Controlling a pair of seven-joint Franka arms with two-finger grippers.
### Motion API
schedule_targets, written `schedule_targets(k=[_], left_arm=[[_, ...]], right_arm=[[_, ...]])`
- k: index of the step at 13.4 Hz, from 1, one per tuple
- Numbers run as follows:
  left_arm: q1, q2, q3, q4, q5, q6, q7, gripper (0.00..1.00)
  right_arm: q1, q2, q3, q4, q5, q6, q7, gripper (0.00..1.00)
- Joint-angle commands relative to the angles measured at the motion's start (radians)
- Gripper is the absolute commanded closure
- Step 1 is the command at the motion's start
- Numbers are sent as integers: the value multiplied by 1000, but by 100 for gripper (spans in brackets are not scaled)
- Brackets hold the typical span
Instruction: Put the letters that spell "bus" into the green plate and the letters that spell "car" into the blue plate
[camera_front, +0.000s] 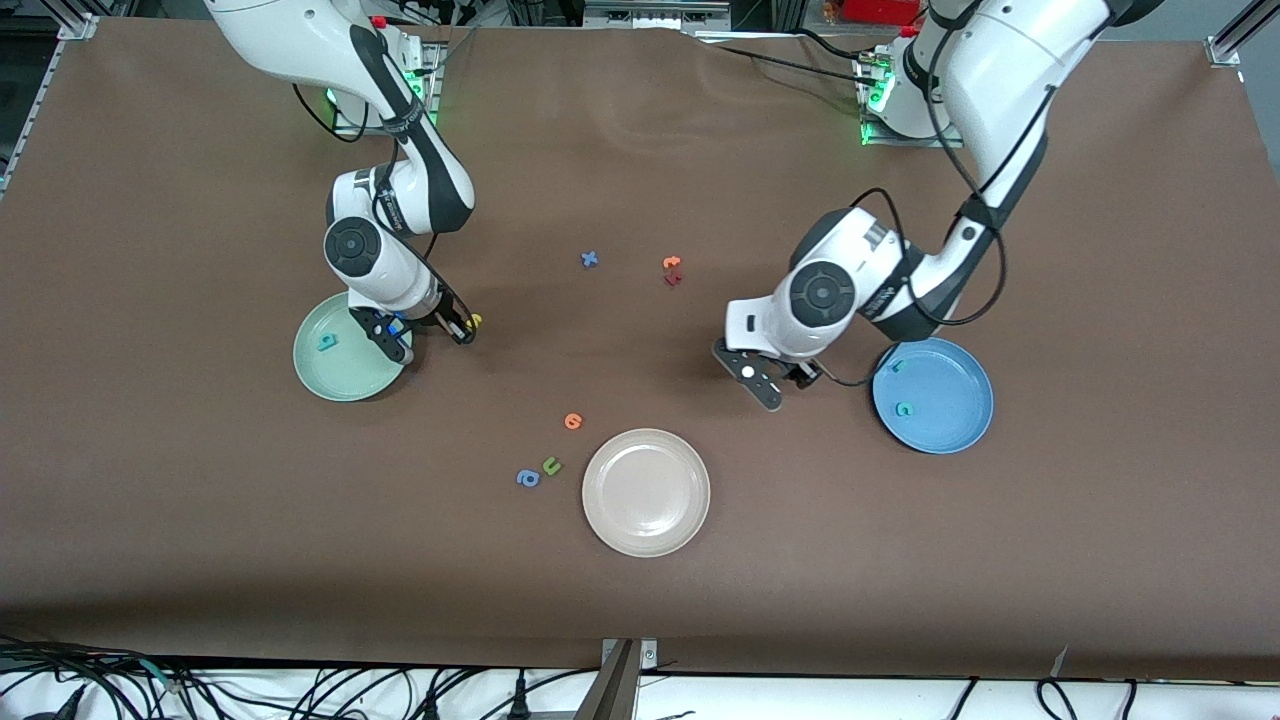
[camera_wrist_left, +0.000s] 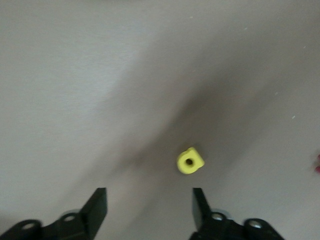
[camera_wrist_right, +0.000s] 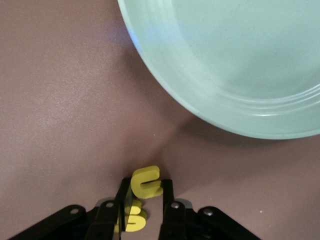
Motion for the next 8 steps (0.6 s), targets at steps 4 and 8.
schedule_targets(k=[4,8], left_arm=[[-89,56,17,28,26,22,-211,34],[-93,76,20,26,103,32,-211,34]], right_arm=[[4,-27,0,-28,8,5,-7,91],[2,-114,-44,53,0,-207,-35,91]])
